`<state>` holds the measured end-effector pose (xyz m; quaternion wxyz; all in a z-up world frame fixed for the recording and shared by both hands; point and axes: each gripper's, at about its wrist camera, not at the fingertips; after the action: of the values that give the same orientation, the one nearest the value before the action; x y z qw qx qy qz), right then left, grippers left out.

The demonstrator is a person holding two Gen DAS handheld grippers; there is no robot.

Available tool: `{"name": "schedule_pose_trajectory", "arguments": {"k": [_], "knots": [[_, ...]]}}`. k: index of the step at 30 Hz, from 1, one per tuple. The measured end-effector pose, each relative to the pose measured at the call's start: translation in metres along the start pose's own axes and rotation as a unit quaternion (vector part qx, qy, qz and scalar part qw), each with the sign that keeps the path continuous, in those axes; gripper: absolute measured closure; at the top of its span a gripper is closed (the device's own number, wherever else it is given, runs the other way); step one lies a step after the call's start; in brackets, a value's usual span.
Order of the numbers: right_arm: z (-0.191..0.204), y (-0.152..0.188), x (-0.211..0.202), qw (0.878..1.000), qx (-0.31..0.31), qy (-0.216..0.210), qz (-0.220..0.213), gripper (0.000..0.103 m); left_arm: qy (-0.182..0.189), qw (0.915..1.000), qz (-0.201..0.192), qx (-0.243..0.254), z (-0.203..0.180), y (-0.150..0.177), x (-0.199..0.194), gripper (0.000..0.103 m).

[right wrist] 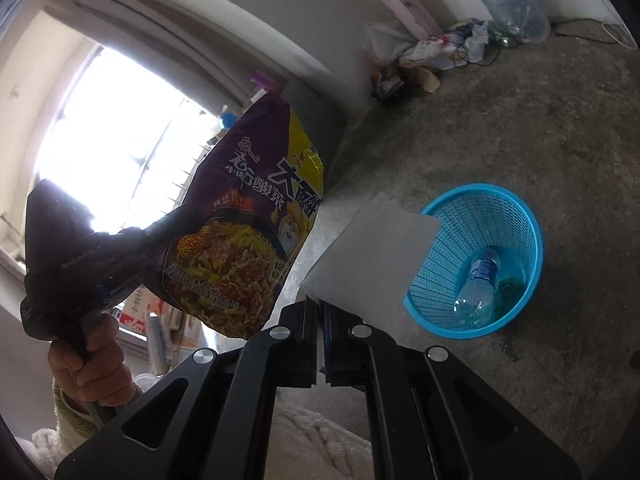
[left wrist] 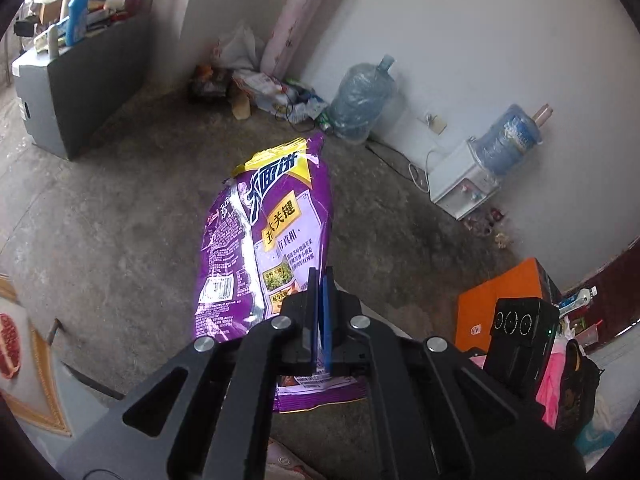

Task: Collect trash
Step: 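Carry both items over the blue wastebasket and open both tools to drop them, then grasp the white glove with the left tool while the right tool grasps the Enaak packet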

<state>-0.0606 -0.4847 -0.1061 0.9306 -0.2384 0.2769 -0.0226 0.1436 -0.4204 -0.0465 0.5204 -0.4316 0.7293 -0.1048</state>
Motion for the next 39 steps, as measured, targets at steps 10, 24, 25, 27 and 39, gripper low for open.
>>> {"name": "schedule_pose_trajectory", "arguments": {"k": [10,24,25,27,39], "knots": [[-0.085,-0.023,0.089,0.994,0.098,0.031,0.036,0.1,-0.003,0.9966,0.075,-0.036,0.02,0.0,0.134,0.102],[-0.164,-0.015,0.135,0.979,0.171,0.099,0.058,0.059,-0.066,0.9924,0.069,-0.077,0.038,-0.001,0.159,0.064],[-0.163,-0.016,0.132,0.979,0.175,0.094,0.052,0.059,-0.068,0.9929,0.061,-0.075,0.035,-0.005,0.153,0.064],[-0.163,-0.019,0.124,0.978,0.183,0.088,0.038,0.058,-0.072,0.9939,0.044,-0.071,0.03,-0.011,0.138,0.064],[-0.138,-0.025,0.112,0.979,0.132,0.145,0.061,0.058,-0.106,0.9926,-0.04,-0.043,0.012,-0.019,0.001,0.052]]}}
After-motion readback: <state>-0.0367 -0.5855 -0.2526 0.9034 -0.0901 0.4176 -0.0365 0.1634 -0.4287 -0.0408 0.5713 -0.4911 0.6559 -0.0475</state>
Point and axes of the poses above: each gripper's, at about its wrist camera, not at the fingertips, and x roughly the way its jaws point, z to its left, y to its underside, and after that the axes turned 7 degrees about -z, right-handed
